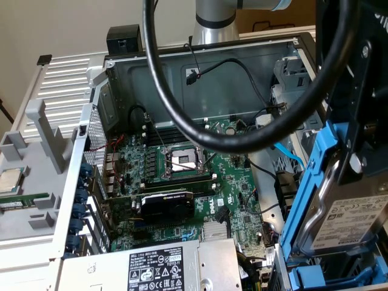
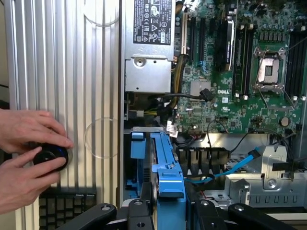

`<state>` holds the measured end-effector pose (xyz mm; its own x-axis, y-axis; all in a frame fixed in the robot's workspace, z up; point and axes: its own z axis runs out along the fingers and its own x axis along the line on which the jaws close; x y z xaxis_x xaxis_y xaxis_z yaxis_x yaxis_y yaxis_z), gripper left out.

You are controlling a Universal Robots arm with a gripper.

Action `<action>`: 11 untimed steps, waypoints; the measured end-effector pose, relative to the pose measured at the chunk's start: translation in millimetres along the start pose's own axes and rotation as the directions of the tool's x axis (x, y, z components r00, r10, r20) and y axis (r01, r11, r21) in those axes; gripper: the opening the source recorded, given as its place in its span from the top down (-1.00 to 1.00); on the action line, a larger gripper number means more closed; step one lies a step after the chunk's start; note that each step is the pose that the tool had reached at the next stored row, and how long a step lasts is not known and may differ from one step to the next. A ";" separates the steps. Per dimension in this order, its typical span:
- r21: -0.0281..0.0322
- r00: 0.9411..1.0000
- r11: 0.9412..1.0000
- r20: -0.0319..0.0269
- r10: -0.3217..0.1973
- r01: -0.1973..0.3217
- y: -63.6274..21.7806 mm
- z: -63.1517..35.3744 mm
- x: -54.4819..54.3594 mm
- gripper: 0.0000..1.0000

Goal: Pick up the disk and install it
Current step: 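Insert the disk into the insertion slot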

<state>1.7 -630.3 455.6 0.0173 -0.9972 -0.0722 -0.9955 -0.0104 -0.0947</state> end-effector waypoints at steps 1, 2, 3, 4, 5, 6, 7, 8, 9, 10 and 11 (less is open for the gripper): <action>0.000 1.000 1.000 0.000 0.000 0.000 0.0 0.0 0.0 0.27; 0.000 1.000 1.000 0.001 0.000 0.000 0.0 0.0 0.0 0.27; 0.000 1.000 1.000 0.001 0.000 0.000 0.0 0.0 0.0 0.27; 0.000 1.000 1.000 0.002 0.001 -0.001 0.0 0.0 0.0 0.27; 0.000 1.000 1.000 0.003 0.001 -0.001 0.1 0.1 0.0 0.27; 0.000 1.000 1.000 0.003 0.001 -0.001 0.1 0.1 0.0 0.27; 0.000 1.000 1.000 0.004 0.001 -0.001 0.1 0.2 -0.1 0.27; 0.000 1.000 1.000 0.004 0.001 -0.001 0.1 0.3 0.0 0.27; 0.000 1.000 1.000 0.004 0.001 -0.001 0.1 0.3 0.0 0.27; 0.000 1.000 1.000 0.005 0.001 -0.001 0.0 0.4 0.0 0.27; 0.000 1.000 1.000 0.005 0.001 -0.001 -0.2 0.5 0.0 0.27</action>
<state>1.9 -630.3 455.2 0.0169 -0.9969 -0.0770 -0.9955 -0.0095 -0.0947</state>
